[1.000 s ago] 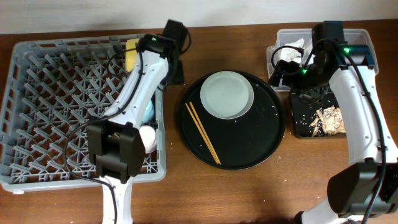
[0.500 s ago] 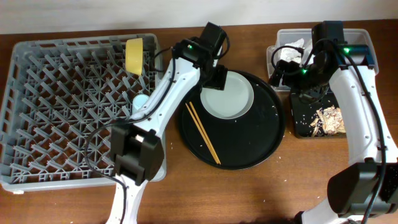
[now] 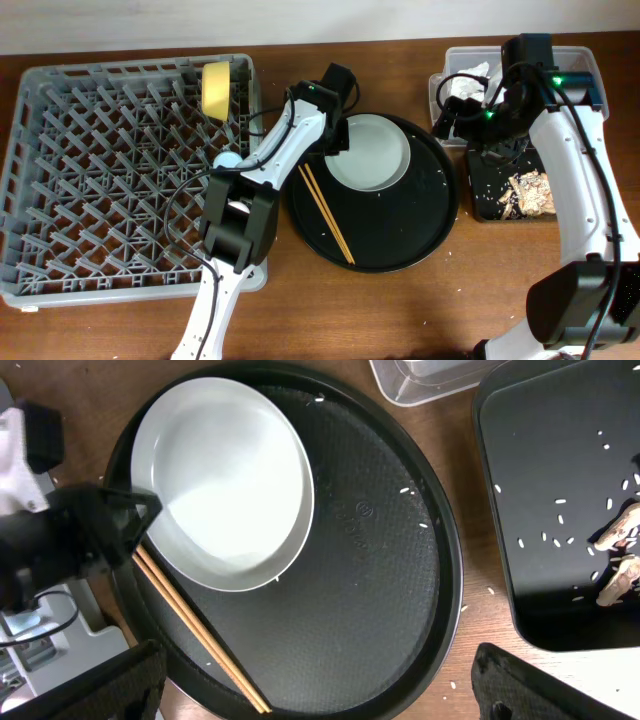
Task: Sort waste into correct bins and load items into the dishwasher rack
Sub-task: 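Move the left gripper to the white plate and grasp its rim, then lift the white plate and stand it upright at the rack's rear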
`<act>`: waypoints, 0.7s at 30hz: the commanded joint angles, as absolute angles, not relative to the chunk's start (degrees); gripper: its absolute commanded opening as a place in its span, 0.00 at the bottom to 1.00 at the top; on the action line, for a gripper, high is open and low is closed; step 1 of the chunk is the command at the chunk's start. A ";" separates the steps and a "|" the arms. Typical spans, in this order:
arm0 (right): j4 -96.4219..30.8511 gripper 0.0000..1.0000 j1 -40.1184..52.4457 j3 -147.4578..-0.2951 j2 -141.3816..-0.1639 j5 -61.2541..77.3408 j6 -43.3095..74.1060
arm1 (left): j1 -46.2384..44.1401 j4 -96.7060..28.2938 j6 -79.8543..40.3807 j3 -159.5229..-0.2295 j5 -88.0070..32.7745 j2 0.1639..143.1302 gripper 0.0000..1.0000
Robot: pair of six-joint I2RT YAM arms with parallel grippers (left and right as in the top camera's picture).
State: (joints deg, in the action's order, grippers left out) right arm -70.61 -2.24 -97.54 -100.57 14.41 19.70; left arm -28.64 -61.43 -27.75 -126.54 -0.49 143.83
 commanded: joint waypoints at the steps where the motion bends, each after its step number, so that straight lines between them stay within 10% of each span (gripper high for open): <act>1: -70.63 0.98 -1.78 -97.27 -100.77 14.11 19.75 | -28.86 -61.45 -27.81 -126.52 -3.38 147.26 0.01; 5: -70.63 0.98 -1.78 -97.27 -100.77 14.13 19.77 | -28.69 -64.34 -26.09 -131.15 -3.90 146.96 0.01; 10: -70.63 0.98 -1.78 -97.27 -100.77 14.11 19.75 | -28.29 -89.10 -16.95 -179.04 12.95 146.82 0.01; 21: -70.63 0.98 -1.78 -97.27 -100.77 14.11 19.75 | -6.63 -96.71 -11.07 -178.67 48.14 122.85 0.01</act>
State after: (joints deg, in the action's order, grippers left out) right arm -70.61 -2.24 -97.49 -100.57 14.41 19.70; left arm -9.19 -96.68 -11.11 -179.02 40.32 125.47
